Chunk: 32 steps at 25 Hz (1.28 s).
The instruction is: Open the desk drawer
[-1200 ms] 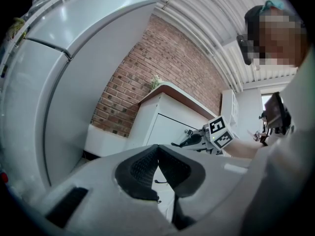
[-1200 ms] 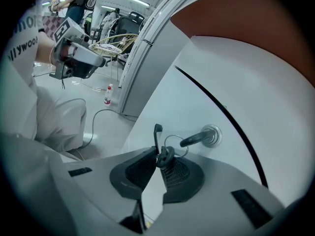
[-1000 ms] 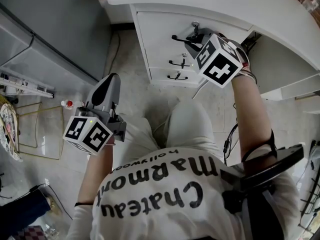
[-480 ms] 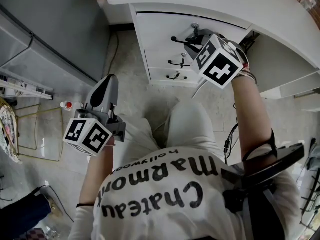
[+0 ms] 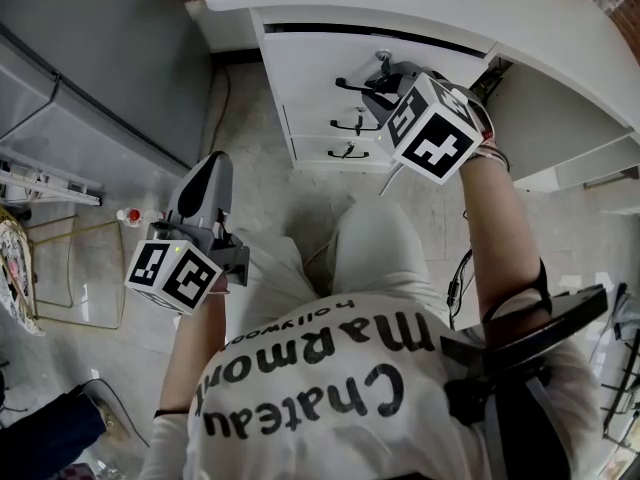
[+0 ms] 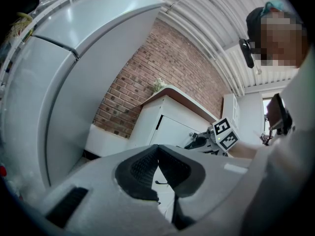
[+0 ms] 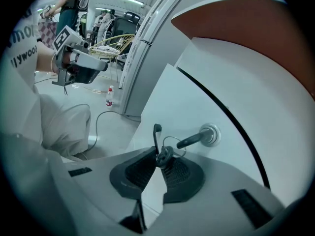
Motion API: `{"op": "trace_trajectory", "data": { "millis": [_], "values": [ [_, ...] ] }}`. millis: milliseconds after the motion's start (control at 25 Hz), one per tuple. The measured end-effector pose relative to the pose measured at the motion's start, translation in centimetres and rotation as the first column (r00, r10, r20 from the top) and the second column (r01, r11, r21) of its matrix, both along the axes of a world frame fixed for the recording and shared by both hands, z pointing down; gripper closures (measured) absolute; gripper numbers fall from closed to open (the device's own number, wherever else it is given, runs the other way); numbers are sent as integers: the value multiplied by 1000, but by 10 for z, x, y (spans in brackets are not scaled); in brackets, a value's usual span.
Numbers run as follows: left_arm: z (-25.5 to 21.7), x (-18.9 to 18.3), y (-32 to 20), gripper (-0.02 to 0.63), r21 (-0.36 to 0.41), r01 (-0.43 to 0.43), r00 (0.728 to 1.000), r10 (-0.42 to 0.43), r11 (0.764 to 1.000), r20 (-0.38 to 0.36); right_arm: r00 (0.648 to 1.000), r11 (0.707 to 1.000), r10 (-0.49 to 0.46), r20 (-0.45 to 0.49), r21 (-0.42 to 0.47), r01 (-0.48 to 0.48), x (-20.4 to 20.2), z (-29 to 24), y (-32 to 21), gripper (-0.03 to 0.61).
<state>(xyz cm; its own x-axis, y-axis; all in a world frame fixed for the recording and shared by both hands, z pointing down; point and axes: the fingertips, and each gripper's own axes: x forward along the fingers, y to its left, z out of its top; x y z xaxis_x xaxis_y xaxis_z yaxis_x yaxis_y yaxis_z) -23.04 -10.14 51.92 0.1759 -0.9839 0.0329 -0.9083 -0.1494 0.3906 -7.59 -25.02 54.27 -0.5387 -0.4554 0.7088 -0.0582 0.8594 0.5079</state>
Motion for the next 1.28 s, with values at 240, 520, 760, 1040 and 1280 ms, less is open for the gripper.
{"op": "trace_trajectory", "data": {
  "millis": [240, 520, 760, 1040, 1280],
  "values": [
    [1, -5, -2, 598, 3, 7, 1000, -7, 1000, -13, 1000, 1000, -6, -7, 1, 6, 1, 0, 7, 541],
    [4, -2, -2, 598, 1, 6, 1000, -6, 1000, -18, 1000, 1000, -4, -13, -11, 4, 4, 2, 15, 541],
    [7, -6, 1, 598, -8, 22, 1000, -22, 1000, -22, 1000, 1000, 5, -17, -11, -5, 5, 0, 16, 541],
    [8, -8, 2, 598, -5, 25, 999, -25, 1000, -22, 1000, 1000, 9, -5, -13, -9, 6, -2, 17, 541],
    [9, -7, 4, 598, -10, 29, 999, -29, 1000, -17, 1000, 1000, 10, -9, -14, -10, 7, -1, 21, 541]
  ]
}}
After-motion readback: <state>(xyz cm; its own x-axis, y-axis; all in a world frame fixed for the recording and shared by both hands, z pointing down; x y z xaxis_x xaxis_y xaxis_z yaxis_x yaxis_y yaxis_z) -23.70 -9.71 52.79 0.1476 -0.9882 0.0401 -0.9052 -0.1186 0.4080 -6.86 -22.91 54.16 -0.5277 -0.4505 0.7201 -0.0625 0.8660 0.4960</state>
